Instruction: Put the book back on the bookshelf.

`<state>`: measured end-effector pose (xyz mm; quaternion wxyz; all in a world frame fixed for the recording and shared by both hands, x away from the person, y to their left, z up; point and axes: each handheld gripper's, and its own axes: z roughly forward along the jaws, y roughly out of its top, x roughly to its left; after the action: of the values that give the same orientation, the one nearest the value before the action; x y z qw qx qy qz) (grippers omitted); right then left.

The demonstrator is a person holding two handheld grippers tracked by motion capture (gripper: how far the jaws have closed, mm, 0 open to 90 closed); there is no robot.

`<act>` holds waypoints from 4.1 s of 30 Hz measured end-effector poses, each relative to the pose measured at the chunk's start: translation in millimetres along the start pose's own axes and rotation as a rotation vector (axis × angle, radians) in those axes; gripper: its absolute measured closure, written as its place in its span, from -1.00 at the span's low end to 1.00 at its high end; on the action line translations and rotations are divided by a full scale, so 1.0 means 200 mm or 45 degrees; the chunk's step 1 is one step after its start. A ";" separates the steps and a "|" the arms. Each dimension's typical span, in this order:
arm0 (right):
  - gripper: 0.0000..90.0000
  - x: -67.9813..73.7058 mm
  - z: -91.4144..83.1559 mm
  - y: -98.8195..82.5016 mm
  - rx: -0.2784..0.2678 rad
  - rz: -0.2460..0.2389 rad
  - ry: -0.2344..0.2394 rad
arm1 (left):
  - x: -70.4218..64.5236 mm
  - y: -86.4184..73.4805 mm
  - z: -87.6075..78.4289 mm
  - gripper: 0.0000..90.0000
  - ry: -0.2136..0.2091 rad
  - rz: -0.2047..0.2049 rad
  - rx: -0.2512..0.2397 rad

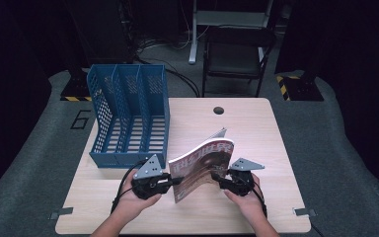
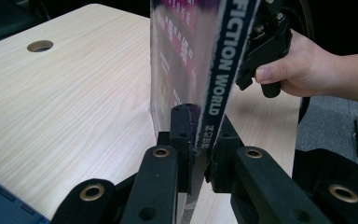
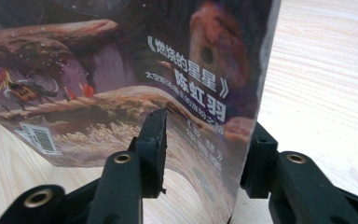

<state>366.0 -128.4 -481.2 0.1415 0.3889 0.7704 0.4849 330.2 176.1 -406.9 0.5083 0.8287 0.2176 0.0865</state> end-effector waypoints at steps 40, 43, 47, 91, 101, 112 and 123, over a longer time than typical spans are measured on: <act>0.37 -0.08 -0.06 0.01 -0.050 0.049 -0.032 | 0.00 0.02 0.00 0.77 -0.042 -0.030 0.022; 0.36 -0.07 -0.06 0.01 -0.048 0.049 -0.038 | 0.00 0.03 0.00 0.70 -0.057 -0.047 0.013; 0.35 -0.08 -0.07 0.01 -0.063 0.049 -0.033 | -0.01 0.06 -0.01 0.61 -0.065 -0.067 -0.004; 0.32 -0.08 -0.08 0.00 -0.066 0.063 -0.011 | -0.03 0.49 -0.05 0.65 0.005 -0.061 0.171; 0.32 -0.08 -0.08 0.00 -0.064 0.061 -0.013 | -0.03 0.55 -0.01 0.68 0.018 -0.077 0.228; 0.31 -0.08 -0.08 0.00 -0.065 0.060 -0.007 | -0.02 0.60 0.03 0.68 0.013 -0.069 0.282; 0.31 -0.08 -0.08 0.00 -0.070 0.060 -0.011 | -0.01 0.67 0.06 0.68 0.041 -0.068 0.352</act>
<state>367.9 -150.1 -476.0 0.1439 0.4049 0.7467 0.5076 368.9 114.4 -294.6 0.3879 0.8833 0.2576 0.0553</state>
